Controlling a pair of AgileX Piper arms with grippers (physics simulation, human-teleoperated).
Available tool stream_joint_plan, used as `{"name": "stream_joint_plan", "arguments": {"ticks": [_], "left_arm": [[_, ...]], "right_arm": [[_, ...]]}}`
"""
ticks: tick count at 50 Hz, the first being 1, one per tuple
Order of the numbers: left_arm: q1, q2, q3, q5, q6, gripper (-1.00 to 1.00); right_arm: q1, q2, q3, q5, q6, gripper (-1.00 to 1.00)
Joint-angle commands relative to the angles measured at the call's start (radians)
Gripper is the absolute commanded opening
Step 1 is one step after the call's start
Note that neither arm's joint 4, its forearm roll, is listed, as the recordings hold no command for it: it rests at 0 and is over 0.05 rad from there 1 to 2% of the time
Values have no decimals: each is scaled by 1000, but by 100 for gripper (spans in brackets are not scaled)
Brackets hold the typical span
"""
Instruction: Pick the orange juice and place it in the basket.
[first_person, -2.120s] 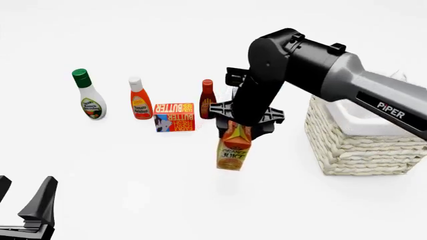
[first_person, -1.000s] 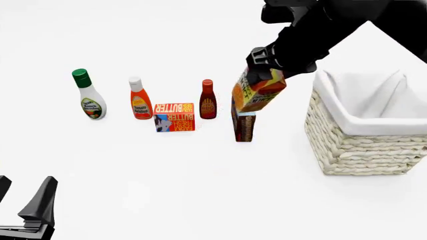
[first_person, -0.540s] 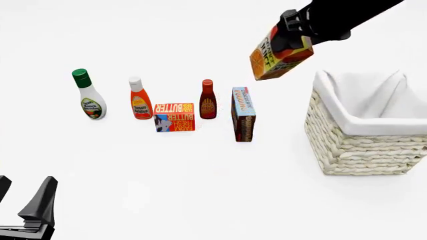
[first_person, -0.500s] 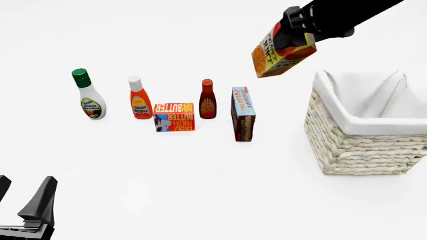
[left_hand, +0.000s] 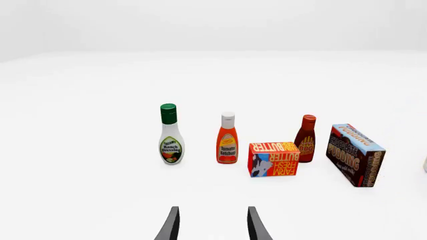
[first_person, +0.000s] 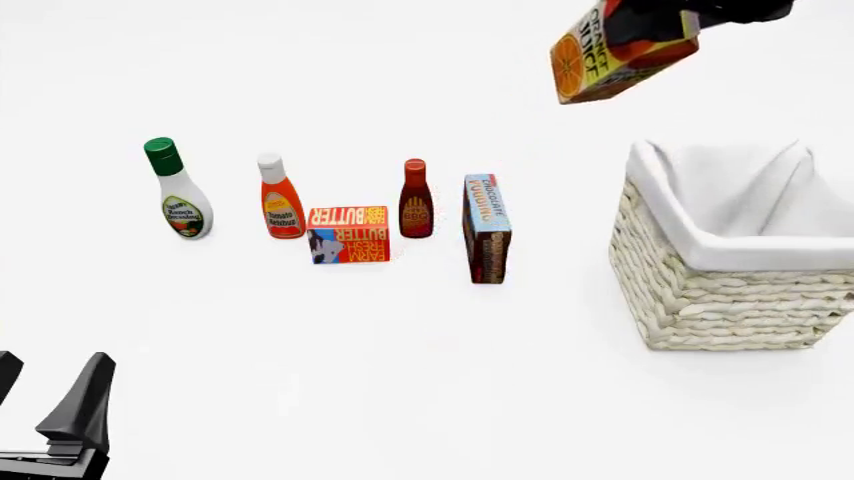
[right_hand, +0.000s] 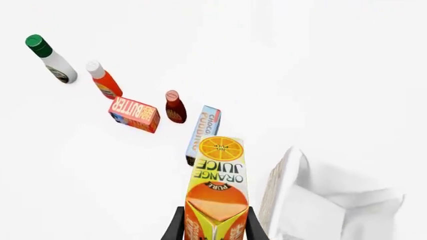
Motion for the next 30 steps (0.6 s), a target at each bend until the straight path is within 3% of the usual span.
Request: {"name": "stream_joint_plan", "arguments": {"ticks": [1, 23, 27, 30], "left_arm": [[0, 0, 0, 0, 0, 100], [0, 0, 0, 0, 0, 100], [0, 0, 0, 0, 0, 100], [0, 0, 0, 0, 0, 100]], "right_arm": [[-67, -39, 0, 0, -14, -100], [-199, -100, 83, 0, -58, -100], [-244, -119, 93, 0, -88, -100], [-238, -114, 99, 0, -73, -100]]}}
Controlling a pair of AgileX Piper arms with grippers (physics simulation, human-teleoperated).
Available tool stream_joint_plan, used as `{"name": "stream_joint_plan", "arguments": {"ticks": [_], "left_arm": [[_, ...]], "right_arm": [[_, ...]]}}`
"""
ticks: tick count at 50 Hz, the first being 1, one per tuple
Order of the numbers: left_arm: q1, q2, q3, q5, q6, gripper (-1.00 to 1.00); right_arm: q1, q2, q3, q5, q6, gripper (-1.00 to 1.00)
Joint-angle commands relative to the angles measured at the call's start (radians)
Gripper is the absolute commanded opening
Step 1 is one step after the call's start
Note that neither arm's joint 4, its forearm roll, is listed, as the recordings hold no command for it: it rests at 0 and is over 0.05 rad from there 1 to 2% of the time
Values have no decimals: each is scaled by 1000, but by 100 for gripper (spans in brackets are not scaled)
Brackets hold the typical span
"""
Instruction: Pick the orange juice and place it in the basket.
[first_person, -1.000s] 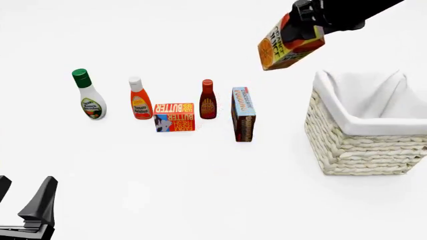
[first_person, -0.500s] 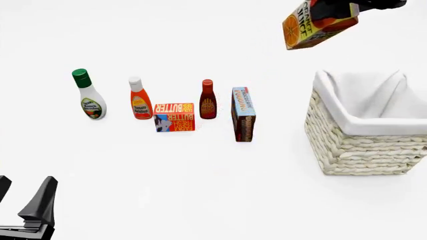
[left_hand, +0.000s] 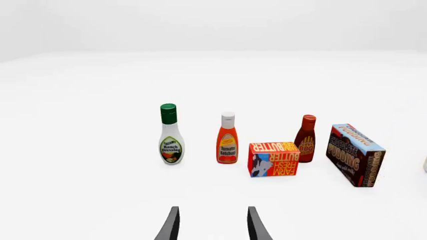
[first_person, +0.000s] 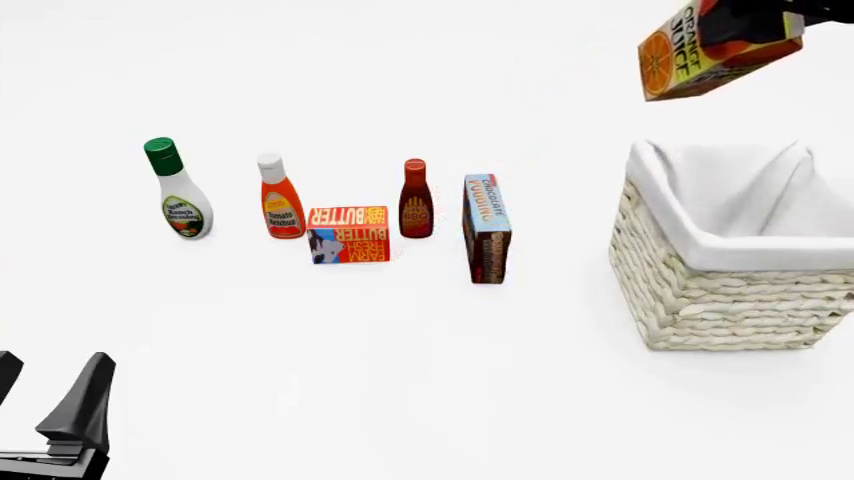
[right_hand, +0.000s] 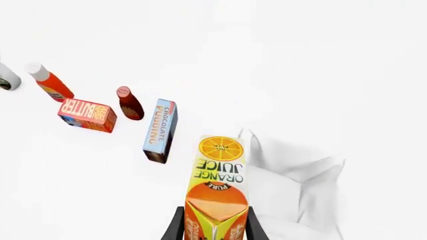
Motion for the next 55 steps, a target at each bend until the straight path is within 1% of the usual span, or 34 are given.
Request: {"name": "stream_joint_plan", "arguments": {"ticks": [1, 2, 9, 12, 16, 20, 22, 23, 26, 27, 31, 33, 38, 43, 45, 47, 55], "left_arm": [[0, 0, 0, 0, 0, 100], [0, 0, 0, 0, 0, 100], [0, 0, 0, 0, 0, 100], [0, 0, 0, 0, 0, 100], [0, 0, 0, 0, 0, 100], [0, 0, 0, 0, 0, 100], [0, 0, 0, 0, 0, 100], [0, 0, 0, 0, 0, 100], [0, 0, 0, 0, 0, 100], [0, 0, 0, 0, 0, 100], [0, 0, 0, 0, 0, 100], [0, 0, 0, 0, 0, 100], [0, 0, 0, 0, 0, 100], [0, 0, 0, 0, 0, 100], [0, 0, 0, 0, 0, 100], [0, 0, 0, 0, 0, 100], [0, 0, 0, 0, 0, 100]], "right_arm": [[-55, -27, 24, 0, 6, -100], [-69, -33, 29, 0, -2, -100], [-86, -42, 39, 0, 1, -100], [-115, -56, 57, 0, -9, -100], [-128, -63, 74, 0, -7, -100], [-162, -78, 89, 0, -28, -100], [-166, -79, 95, 0, -32, -100], [-189, -87, 108, 0, -47, -100], [-178, -80, 105, 0, -32, -100], [-198, -88, 110, 0, -44, -100], [-218, -95, 121, 0, -54, -100], [-216, -94, 126, 0, -46, -100], [-236, -98, 139, 0, -53, -100], [-247, -92, 144, 0, -48, -100], [-268, -97, 155, 0, -59, -100], [-262, -91, 153, 0, -53, -100], [-285, -82, 171, 0, -65, -100]]}}
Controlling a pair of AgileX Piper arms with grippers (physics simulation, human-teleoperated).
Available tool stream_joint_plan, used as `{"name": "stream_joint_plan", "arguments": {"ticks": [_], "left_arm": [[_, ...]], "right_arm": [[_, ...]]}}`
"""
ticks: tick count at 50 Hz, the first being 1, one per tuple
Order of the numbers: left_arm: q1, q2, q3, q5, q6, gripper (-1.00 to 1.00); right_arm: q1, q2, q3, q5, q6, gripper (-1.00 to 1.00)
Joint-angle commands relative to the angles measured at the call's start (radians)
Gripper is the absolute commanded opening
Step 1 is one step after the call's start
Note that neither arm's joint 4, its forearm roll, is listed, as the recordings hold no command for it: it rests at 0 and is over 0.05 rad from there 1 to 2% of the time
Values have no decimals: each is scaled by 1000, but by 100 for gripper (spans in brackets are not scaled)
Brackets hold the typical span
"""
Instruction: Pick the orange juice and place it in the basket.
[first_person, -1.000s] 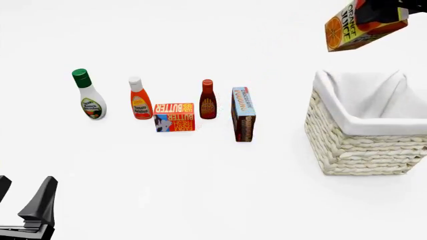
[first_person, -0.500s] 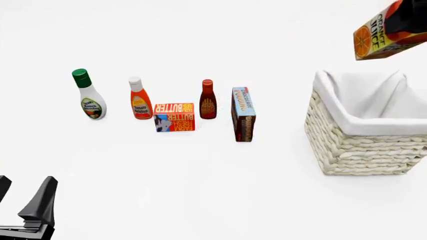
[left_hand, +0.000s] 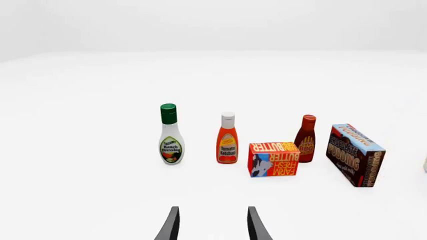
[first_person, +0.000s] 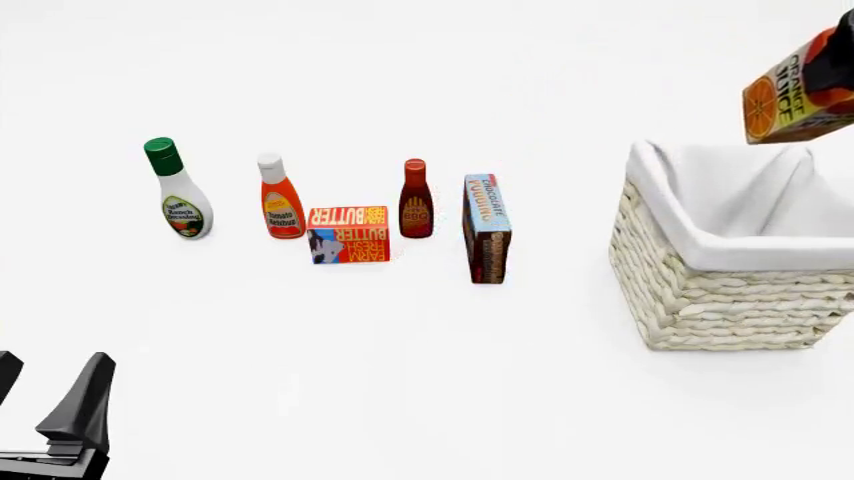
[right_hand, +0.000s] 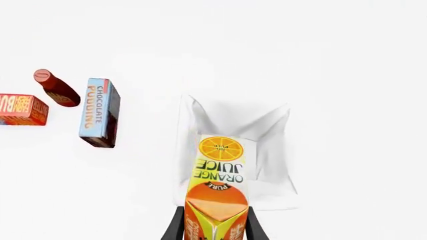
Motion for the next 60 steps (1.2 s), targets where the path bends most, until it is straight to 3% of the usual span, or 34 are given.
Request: {"name": "stream_joint_plan", "arguments": {"ticks": [1, 36, 60], "left_arm": [[0, 0, 0, 0, 0, 100], [0, 0, 0, 0, 0, 100], [0, 0, 0, 0, 0, 100]], "right_arm": [[-45, 0, 23, 0, -4, -100], [-103, 84, 48, 0, -8, -100], [-75, 216, 9, 0, 31, -100]]}}
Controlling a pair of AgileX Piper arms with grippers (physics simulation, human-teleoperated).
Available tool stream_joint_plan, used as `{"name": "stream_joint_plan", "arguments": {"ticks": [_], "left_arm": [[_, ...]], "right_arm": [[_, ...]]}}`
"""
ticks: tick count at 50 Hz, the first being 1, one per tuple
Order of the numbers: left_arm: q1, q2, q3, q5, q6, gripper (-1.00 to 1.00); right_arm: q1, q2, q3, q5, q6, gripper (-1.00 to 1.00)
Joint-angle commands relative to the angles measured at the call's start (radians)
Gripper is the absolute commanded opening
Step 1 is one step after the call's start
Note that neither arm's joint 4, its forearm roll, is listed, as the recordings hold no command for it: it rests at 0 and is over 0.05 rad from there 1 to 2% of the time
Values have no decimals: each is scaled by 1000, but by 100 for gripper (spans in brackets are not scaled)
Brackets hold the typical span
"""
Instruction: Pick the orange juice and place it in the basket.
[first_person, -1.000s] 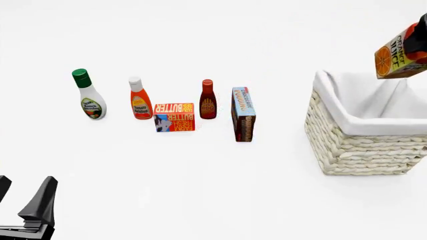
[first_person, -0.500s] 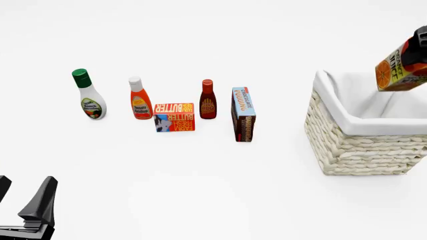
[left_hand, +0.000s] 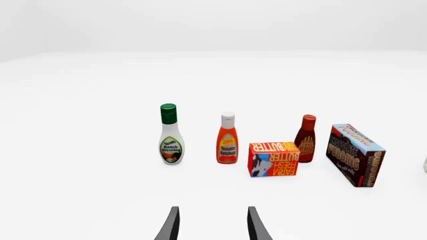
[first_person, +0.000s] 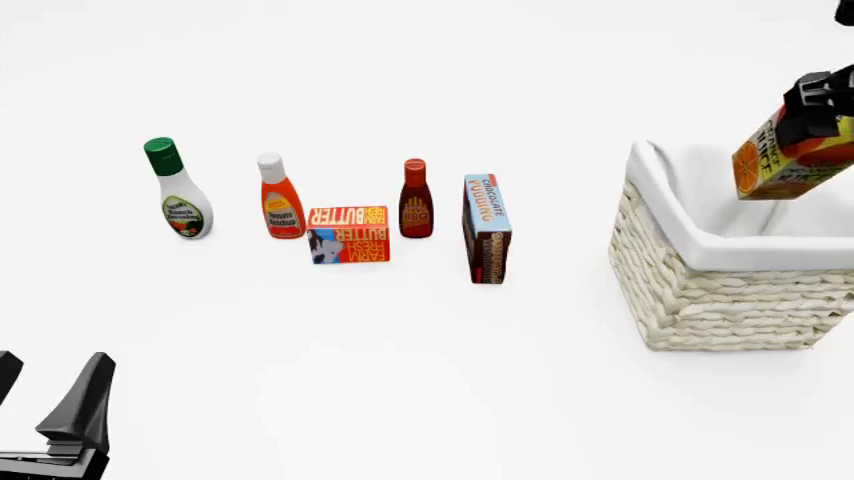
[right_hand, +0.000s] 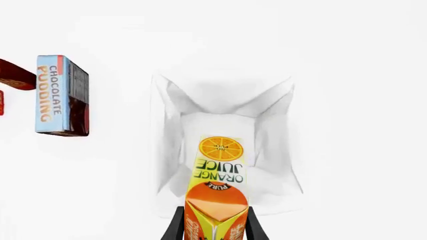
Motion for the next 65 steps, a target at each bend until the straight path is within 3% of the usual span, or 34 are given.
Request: {"name": "stream_joint_plan", "arguments": {"ticks": [1, 6, 19, 35, 65], "left_arm": [[0, 0, 0, 0, 0, 100], [0, 0, 0, 0, 0, 100], [0, 0, 0, 0, 0, 100], [0, 0, 0, 0, 0, 100], [0, 0, 0, 0, 0, 100]], "right_arm": [[0, 47, -23, 0, 24, -100], [19, 70, -31, 0, 46, -100], [-31, 98, -56, 0, 6, -100], [-6, 181, -96, 0, 30, -100], [-27, 228, -56, 0, 39, -100]]}}
